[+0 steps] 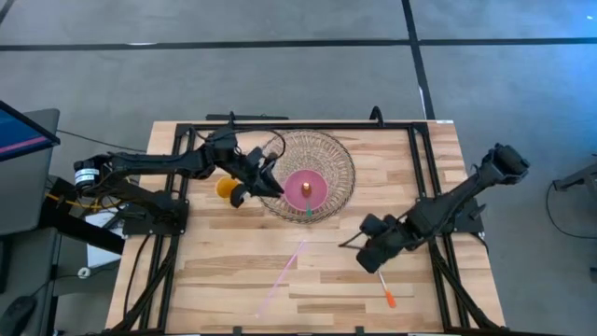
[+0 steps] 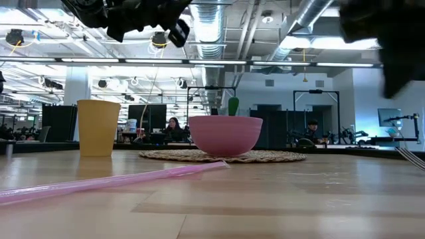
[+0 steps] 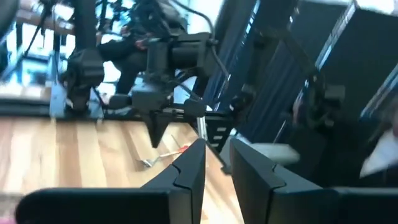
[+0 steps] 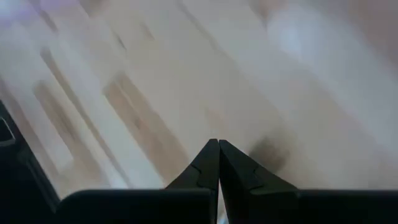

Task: Pick & Place Utensil
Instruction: Put the orange fork into the pink bowl

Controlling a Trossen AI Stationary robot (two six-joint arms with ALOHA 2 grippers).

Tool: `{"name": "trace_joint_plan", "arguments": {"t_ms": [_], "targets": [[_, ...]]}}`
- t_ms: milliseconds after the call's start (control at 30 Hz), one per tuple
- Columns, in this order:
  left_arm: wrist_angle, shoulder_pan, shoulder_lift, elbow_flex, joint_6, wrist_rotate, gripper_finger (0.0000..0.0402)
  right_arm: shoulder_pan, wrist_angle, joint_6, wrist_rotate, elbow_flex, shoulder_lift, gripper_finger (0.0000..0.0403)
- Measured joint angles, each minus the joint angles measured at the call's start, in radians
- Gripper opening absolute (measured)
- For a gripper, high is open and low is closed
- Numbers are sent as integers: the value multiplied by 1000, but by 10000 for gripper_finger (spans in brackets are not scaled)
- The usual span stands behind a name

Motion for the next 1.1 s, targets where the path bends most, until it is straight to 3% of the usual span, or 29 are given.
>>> {"name": "trace_joint_plan", "arguments": {"t_ms": [200,367,533,733,1100], "targets": [[-52,-6,0,0,201,-3,67,98,-8,232,-135,0,59,0],[-76,19,0,0,212,-8,47,163,-4,369,-269,0,129,0],[-107,49,0,0,210,-20,34,190,39,378,-273,0,187,0],[-104,53,0,0,213,-128,39,168,72,370,-261,0,232,6],[-104,52,0,0,210,-139,50,151,72,333,-286,0,253,88]]}}
